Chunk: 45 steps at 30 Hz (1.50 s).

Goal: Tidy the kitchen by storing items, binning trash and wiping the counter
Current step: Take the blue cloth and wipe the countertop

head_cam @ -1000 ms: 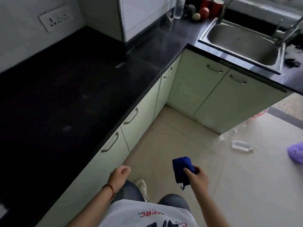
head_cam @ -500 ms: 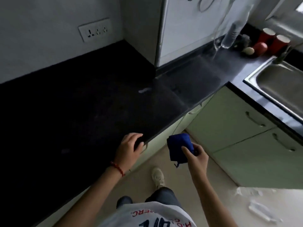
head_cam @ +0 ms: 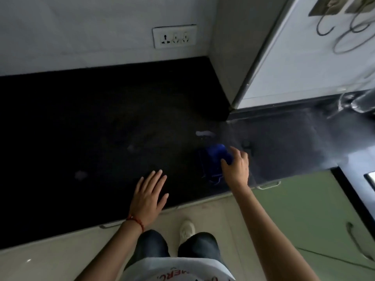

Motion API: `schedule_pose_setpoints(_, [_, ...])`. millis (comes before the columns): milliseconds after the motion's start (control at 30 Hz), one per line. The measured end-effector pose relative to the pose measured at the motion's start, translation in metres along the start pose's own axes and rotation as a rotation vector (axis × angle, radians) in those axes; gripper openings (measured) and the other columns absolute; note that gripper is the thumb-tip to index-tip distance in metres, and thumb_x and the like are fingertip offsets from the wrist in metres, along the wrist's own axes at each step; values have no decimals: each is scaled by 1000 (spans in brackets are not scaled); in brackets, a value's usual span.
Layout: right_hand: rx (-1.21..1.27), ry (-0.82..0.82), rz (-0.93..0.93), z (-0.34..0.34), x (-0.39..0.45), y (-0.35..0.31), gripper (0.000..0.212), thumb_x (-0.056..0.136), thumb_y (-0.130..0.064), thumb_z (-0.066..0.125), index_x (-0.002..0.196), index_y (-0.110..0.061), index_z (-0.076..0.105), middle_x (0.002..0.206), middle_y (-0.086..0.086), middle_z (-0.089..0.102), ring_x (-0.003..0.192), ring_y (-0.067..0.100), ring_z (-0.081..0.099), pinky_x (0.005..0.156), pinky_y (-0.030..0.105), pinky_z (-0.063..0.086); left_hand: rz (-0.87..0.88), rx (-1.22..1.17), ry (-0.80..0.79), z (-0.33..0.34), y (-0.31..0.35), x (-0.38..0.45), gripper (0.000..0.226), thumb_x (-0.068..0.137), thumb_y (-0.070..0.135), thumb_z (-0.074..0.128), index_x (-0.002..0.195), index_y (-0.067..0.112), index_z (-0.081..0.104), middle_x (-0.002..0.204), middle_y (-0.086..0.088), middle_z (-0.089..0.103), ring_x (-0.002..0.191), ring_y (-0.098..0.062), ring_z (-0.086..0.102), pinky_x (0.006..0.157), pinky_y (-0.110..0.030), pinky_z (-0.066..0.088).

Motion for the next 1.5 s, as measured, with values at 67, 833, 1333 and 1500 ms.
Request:
schedule_pose_setpoints(67, [-89, 111, -176, 2, -7, -8, 49, 86, -25, 59, 132, -15, 45, 139, 14, 40, 123, 33, 42, 96, 43, 42, -11, 11, -8, 0, 0, 0, 59, 92, 50, 9, 134, 18, 38, 142, -4, 45, 133, -15, 26, 110, -37, 16])
schedule_pose_setpoints(833, [-263, 124, -483, 67, 78, -67, 47, 82, -27, 52, 124, -4, 56, 138, 26, 45, 124, 48, 44, 100, 55, 42, 4, 99, 129, 2, 1, 3, 56, 81, 43, 41, 133, 21, 39, 142, -1, 45, 133, -15, 28, 107, -39, 21])
schedule_pose_setpoints(1333, [-402, -69, -1003, 122, -19, -116, 47, 79, -22, 63, 122, -6, 56, 134, 23, 50, 113, 43, 54, 88, 50, 50, -129, -159, 339, -21, -36, -23, 39, 89, 32, 40, 124, 17, 48, 130, -9, 57, 127, -20, 37, 107, -39, 34])
schedule_pose_setpoints(1500, [-359, -259, -1180, 150, -66, -124, 45, 82, -29, 55, 123, -12, 53, 136, 19, 50, 115, 39, 55, 89, 47, 51, -332, -95, 316, -23, -99, -67, 50, 94, 43, 20, 125, 15, 48, 131, -11, 56, 128, -21, 36, 105, -38, 26])
Point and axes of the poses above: each hand's wrist, its own x-axis towards the middle knuckle, its own z-axis out of the palm, y = z × x, the point moved 6 cm from there along x, towards the middle knuckle
